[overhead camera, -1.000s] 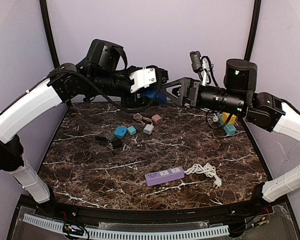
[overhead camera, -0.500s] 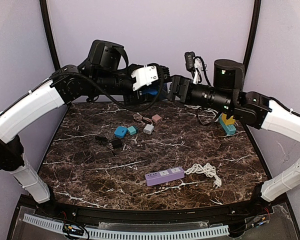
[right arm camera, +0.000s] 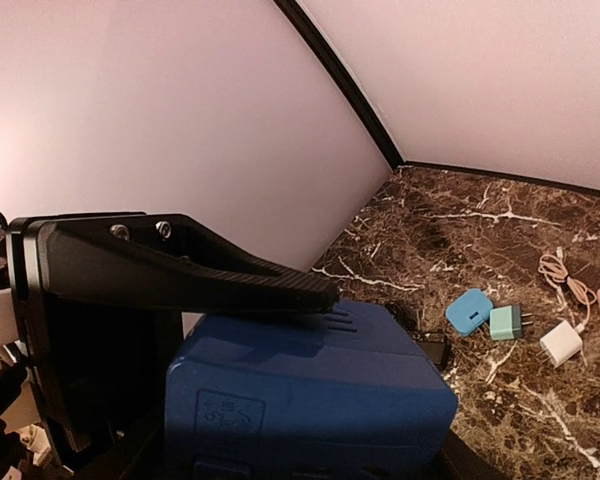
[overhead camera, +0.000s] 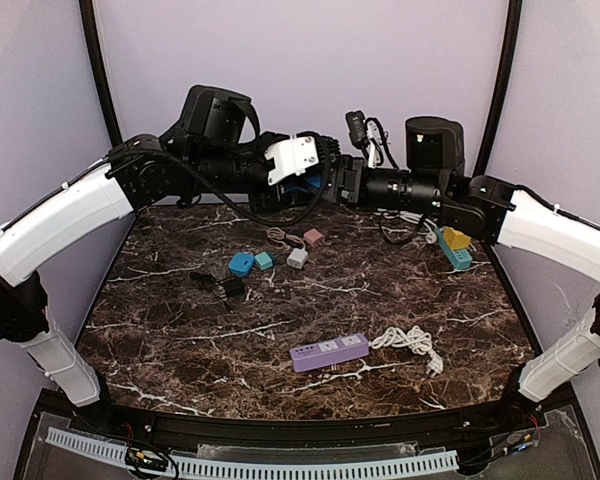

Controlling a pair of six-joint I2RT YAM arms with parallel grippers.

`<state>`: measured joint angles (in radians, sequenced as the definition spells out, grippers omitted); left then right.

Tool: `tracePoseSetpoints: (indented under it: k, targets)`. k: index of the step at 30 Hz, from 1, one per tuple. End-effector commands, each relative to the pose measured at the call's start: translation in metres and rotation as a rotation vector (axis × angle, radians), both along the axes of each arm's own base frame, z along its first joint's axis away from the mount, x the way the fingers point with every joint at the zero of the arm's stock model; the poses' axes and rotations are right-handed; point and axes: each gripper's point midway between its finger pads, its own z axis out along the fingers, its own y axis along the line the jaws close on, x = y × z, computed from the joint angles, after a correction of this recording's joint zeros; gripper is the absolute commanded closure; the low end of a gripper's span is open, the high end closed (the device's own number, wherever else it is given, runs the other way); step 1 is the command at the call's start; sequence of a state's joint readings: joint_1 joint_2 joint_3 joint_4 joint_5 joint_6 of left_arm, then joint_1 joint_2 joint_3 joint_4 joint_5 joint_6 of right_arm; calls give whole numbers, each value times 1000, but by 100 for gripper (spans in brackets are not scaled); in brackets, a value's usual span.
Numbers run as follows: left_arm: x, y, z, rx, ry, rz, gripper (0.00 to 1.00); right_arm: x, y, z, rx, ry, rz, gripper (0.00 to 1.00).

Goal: Insert the plug
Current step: Pick up the plug from the center of the board.

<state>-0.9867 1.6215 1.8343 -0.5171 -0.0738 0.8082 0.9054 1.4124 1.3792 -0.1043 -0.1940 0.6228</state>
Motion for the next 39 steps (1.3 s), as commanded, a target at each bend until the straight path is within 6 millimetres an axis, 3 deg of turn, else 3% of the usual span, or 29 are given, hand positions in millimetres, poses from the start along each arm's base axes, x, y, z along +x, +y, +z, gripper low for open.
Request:
tracePoseSetpoints:
  k: [1,7,8,9,10,11,12,14,17,22,25,33,39]
  targets:
    - [-1,0,20,-59,-49,0,99,-5,10,9,40,14,91,37]
    - [0,1,18,-51,-60,7,99,-12,11,13,45,4,151,84]
    - [0,3,17,-51,-55,12,90,-14,9,13,42,-1,156,97]
    - [0,4,16,-48,-50,16,78,-15,6,13,38,-9,158,100]
    - [-1,6,12,-41,-37,21,46,-17,2,12,31,-26,164,100]
    - [-2,7,11,-40,-31,22,33,-21,-4,12,20,-44,176,100]
    - [-5,10,9,-37,-13,26,12,-26,-8,12,7,-69,206,100]
    - [-13,17,2,-15,32,14,2,-38,-20,9,-39,-124,262,100]
    - [-38,27,-12,27,138,-56,1,-60,-36,1,-142,-243,370,100]
    - [-99,49,-38,68,367,-236,1,-102,-56,-13,-237,-443,567,100]
    - [-115,61,-61,83,455,-245,1,-117,-65,-14,-250,-526,628,100]
    - [-112,72,-94,83,466,-175,1,-141,-80,2,-218,-662,685,100]
    - [-109,76,-110,89,484,-136,1,-133,-82,-10,-282,-631,657,100]
